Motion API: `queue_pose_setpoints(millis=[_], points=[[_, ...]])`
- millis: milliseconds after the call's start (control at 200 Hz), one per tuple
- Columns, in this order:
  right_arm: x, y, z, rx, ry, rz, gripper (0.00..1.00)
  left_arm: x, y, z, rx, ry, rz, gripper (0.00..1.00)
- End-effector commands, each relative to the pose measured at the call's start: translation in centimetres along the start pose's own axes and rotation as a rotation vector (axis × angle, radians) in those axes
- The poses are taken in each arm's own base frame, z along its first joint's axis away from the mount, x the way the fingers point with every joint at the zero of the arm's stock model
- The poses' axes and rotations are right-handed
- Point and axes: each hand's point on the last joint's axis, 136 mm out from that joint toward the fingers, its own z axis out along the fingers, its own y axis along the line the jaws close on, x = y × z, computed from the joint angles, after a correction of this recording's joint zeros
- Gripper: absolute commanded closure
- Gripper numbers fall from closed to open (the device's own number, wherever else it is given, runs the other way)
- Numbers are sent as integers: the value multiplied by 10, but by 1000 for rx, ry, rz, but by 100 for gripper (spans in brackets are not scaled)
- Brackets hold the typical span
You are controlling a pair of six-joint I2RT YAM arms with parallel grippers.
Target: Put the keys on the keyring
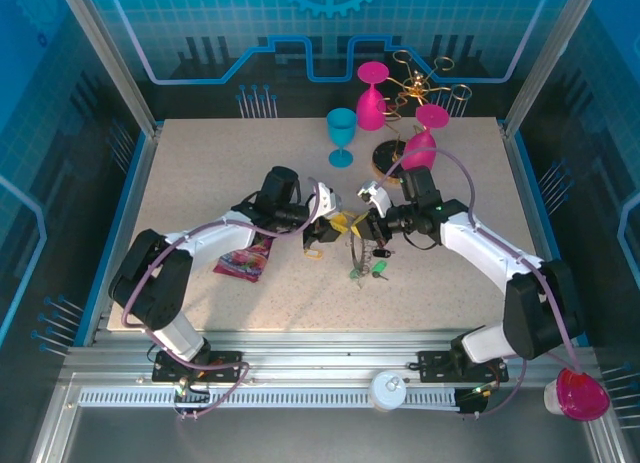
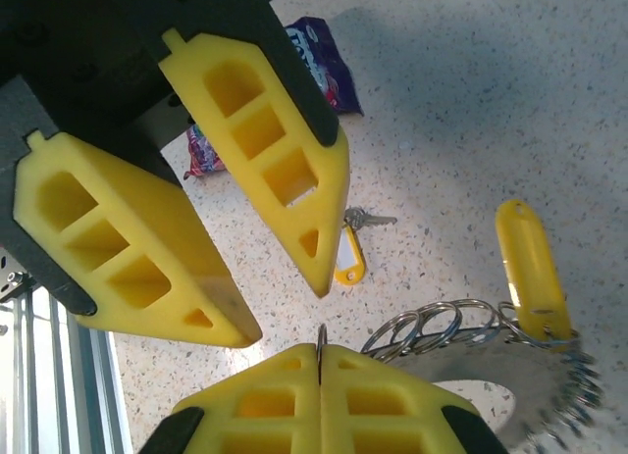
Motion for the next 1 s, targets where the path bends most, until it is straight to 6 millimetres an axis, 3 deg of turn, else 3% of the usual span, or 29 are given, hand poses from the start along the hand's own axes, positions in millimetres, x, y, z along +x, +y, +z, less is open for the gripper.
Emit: queue_pose_setpoints(millis=[0,996], points=[[-13,8,-7,-33,-63,-74,100,-1,-10,1,84,0,27,74],[-24,30,-10,-92,-123,-124,100,-3,-11,7,119,75,6,85]])
